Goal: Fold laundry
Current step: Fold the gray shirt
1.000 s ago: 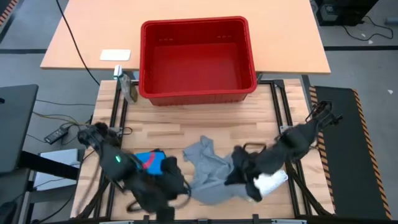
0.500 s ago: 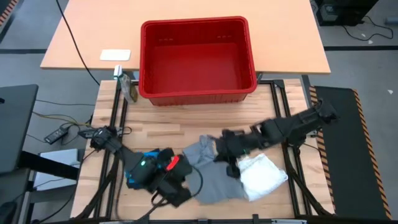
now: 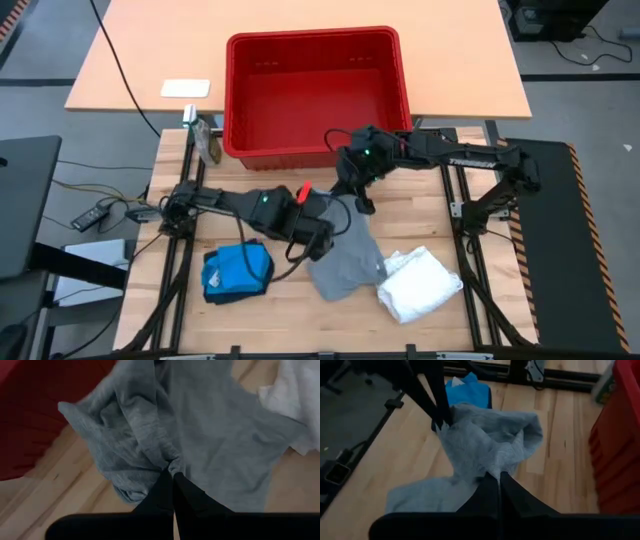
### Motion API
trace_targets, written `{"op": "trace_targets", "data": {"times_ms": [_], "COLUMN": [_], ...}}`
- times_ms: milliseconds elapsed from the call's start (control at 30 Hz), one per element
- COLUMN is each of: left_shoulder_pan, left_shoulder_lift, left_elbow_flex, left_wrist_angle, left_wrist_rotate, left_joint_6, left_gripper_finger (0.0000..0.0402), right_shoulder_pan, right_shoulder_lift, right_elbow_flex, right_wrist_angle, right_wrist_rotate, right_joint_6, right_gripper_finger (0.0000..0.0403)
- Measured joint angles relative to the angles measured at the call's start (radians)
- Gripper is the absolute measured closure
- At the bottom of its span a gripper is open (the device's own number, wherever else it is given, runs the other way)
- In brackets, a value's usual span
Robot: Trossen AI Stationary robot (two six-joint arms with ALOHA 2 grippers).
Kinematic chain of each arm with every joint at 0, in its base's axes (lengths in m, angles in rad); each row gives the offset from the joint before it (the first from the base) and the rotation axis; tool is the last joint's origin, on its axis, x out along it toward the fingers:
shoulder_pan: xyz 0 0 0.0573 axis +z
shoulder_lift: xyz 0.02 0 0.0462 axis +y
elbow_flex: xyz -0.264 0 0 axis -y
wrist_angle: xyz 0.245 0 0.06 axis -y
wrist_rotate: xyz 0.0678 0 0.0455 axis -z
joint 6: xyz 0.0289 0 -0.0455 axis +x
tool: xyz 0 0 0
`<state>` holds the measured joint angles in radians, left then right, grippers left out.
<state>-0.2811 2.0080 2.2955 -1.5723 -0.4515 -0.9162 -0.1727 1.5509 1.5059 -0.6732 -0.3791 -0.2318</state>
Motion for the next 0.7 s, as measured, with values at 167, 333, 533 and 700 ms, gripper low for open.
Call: {"op": "trace_targets", "data": {"times_ms": [167,333,533,700], "left_shoulder_pan": [0.052,0.101,0.23,0.316], "left_shoulder_lift": [-0.004,-0.001,0.0,-0.001], "left_elbow_flex": [0.0,-0.001,-0.002,-0.042], "left_wrist_angle": [0.002,0.001,0.001,0.016], "left_wrist_rotate": [-0.018,-0.15,-0.101,-0.011], "left_joint_6": [0.146,0.417,0.422,0.443], "left_gripper_finger": [0.0401,0.0401,0.0401,0.0401], "right_shoulder_pan": [-0.055,-0.075,-0.077,-0.082], "right_shoulder_lift": [0.0,0.001,0.0,-0.001], "right_elbow_flex": [-0.104,-0.17,-0.175,-0.175], "right_wrist_angle": [0.127,0.156,0.133,0.121], "right_wrist_rotate": [-0.059,0.023,0.121,0.131], "right_joint_6": [-0.049,0.0,0.076,0.167], "right_gripper_finger": [0.04,0.04,0.04,0.04]}}
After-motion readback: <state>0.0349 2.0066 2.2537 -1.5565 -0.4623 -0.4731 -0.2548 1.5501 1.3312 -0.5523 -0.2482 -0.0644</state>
